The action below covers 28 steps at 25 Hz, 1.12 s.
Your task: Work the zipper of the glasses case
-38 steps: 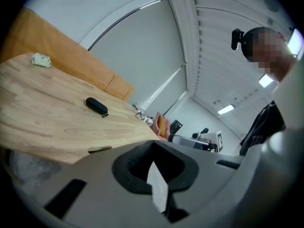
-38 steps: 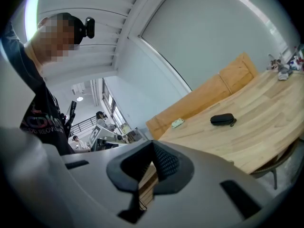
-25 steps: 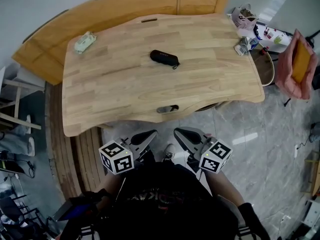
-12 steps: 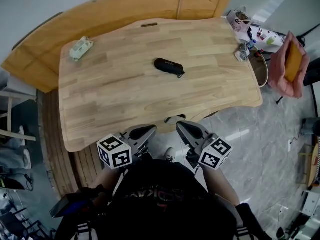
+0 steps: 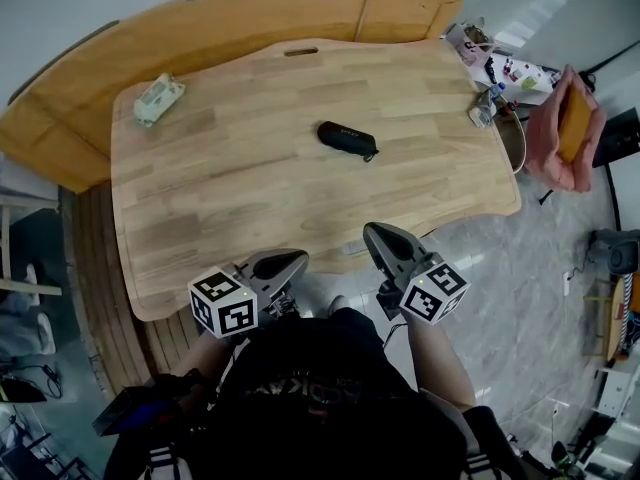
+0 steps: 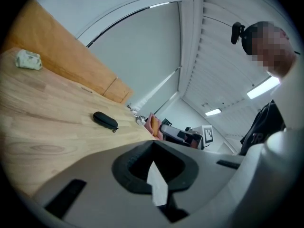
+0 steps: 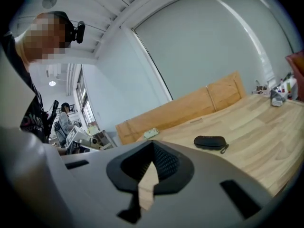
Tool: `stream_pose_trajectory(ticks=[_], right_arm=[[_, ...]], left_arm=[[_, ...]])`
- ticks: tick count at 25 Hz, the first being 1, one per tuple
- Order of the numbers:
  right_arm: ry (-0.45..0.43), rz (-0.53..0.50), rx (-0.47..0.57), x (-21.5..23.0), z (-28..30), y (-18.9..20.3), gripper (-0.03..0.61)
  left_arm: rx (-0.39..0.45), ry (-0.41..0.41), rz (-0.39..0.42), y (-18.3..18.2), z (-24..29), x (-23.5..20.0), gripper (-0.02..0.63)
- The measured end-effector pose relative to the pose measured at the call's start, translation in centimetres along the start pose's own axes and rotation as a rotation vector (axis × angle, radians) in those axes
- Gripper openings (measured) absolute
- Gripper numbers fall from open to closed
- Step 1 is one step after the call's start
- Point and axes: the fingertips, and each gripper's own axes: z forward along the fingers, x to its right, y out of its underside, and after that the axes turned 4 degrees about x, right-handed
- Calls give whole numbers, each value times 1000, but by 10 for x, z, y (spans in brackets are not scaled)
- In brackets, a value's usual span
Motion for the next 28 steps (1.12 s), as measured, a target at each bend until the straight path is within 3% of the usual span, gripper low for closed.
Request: stream_pose_trajectory(ticks=[9, 16, 25, 28], right_arm=[[44, -75, -63, 42, 28, -7, 15], [1, -156, -188, 99, 62, -5, 35], [-56, -346, -454, 192, 120, 11, 252], [-86, -410, -560, 216, 139, 24, 278]], left_arm=[[13, -36, 35, -4, -7, -11, 9], [106, -132, 0, -16, 1, -18, 10], [183, -266, -32, -23, 21, -22, 9], [189, -308, -44, -20, 24, -23, 10]])
